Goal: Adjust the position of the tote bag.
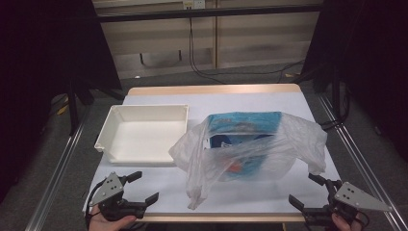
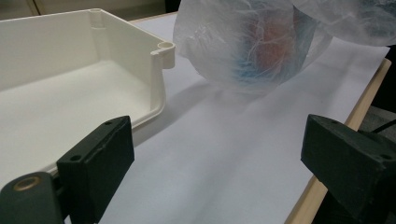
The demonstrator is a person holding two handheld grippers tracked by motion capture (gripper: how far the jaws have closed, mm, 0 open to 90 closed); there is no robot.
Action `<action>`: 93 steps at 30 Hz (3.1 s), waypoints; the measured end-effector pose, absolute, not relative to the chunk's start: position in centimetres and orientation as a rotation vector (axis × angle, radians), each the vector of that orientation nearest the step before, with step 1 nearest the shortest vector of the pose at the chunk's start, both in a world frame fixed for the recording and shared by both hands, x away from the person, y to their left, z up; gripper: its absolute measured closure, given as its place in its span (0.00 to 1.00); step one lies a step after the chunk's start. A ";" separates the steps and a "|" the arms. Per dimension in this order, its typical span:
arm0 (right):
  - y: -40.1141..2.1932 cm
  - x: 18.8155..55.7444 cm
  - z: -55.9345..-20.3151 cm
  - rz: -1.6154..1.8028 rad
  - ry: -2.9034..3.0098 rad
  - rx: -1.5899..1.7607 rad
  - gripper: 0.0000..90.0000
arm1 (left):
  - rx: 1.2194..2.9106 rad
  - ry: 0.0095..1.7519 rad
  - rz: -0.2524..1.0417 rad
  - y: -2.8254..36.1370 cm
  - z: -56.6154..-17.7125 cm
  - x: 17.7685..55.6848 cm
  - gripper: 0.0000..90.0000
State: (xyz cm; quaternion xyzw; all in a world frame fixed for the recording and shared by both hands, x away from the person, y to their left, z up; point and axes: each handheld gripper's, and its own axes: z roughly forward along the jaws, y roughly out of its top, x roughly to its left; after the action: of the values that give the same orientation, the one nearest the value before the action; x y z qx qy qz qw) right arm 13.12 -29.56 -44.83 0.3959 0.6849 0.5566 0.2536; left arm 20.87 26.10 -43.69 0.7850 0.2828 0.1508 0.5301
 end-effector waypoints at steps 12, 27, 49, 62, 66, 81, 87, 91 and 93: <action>-29.6 13.3 -44.9 1.540 1.925 1.068 0.00 | 1.906 0.656 0.373 25.7 -43.6 20.7 0.13; -29.0 13.1 -44.1 1.551 1.956 1.006 0.01 | 1.902 0.626 0.343 24.7 -43.3 20.1 0.19; -31.8 11.6 -41.0 1.541 1.921 1.019 0.45 | 1.900 0.448 0.252 22.0 -40.6 17.0 0.36; -33.6 10.9 -38.6 1.515 1.870 1.003 0.52 | 1.885 0.372 0.226 19.8 -39.0 17.0 0.34; -33.5 10.7 -38.3 1.512 1.881 0.994 0.53 | 1.883 0.353 0.206 19.0 -38.8 17.0 0.34; -31.4 13.8 -36.7 1.558 1.947 0.858 0.72 | 1.854 0.309 0.218 17.7 -37.7 17.1 0.32; -31.0 14.1 -36.9 1.587 2.002 0.830 0.99 | 1.839 0.275 0.199 18.1 -37.0 16.5 0.33; -30.5 14.1 -36.7 1.584 2.017 0.813 1.00 | 1.833 0.265 0.194 17.8 -37.0 16.0 0.33; -30.4 14.2 -36.5 1.592 2.014 0.804 1.00 | 1.850 0.261 0.221 17.4 -37.0 16.0 0.33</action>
State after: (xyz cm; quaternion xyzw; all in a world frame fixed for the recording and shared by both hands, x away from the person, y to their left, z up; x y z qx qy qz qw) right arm 14.16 -30.45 -36.54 0.2914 0.7298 0.5767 0.2237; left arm 15.98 17.39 -37.00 0.7946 0.1120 0.0950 0.5890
